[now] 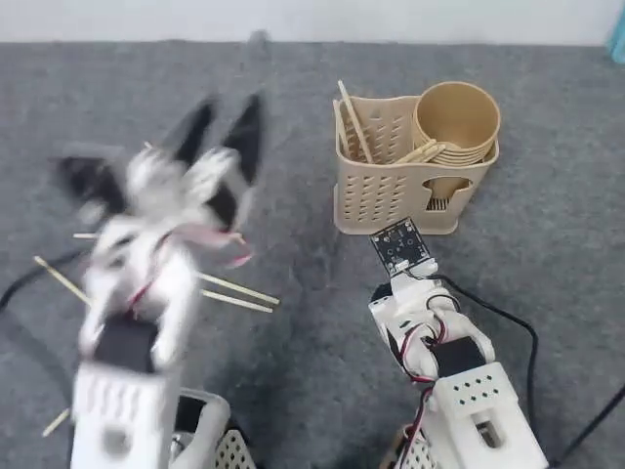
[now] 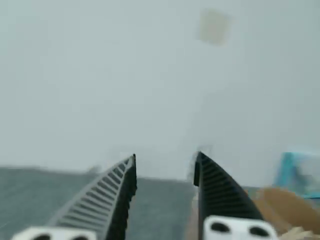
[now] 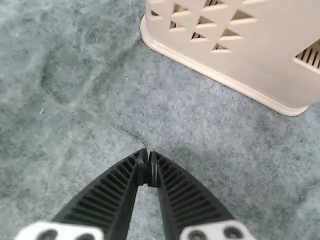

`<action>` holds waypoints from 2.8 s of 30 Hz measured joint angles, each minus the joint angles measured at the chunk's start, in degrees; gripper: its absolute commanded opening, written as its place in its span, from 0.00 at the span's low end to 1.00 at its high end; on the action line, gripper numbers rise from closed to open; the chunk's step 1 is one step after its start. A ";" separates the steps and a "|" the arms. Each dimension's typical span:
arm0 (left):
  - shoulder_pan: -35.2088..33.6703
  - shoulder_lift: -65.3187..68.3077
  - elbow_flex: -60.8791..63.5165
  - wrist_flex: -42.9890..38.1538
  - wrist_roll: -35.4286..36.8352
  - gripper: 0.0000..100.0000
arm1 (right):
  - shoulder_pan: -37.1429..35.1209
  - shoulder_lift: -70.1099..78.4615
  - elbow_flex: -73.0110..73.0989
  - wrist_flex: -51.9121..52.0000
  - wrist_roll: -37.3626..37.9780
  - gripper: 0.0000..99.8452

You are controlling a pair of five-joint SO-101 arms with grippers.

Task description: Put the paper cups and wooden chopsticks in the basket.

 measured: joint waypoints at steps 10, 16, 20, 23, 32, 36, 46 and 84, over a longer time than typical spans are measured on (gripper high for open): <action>-42.81 -34.37 33.58 18.02 0.26 0.19 | -7.21 0.00 -0.44 4.31 0.00 0.01; -50.46 -40.18 49.23 18.20 -3.08 0.18 | -10.46 0.00 -10.64 13.45 0.00 0.02; -50.90 -38.42 49.14 20.04 -3.87 0.19 | -14.59 0.00 -20.13 17.67 0.00 0.02; -50.99 -37.10 49.14 20.04 -4.04 0.19 | -18.46 1.49 -27.16 18.37 0.00 0.02; -50.37 -25.85 46.59 19.78 -4.66 0.19 | -21.63 31.47 -48.53 13.10 -3.78 0.02; -50.02 -16.18 43.78 15.82 -5.27 0.19 | -22.59 48.26 -55.91 5.45 -4.48 0.02; -55.03 14.33 33.23 0.62 -1.67 0.19 | -25.23 84.57 -82.81 -0.26 -4.57 0.08; -61.19 52.04 8.18 3.60 5.71 0.18 | -26.90 147.69 -179.25 46.07 -2.02 0.01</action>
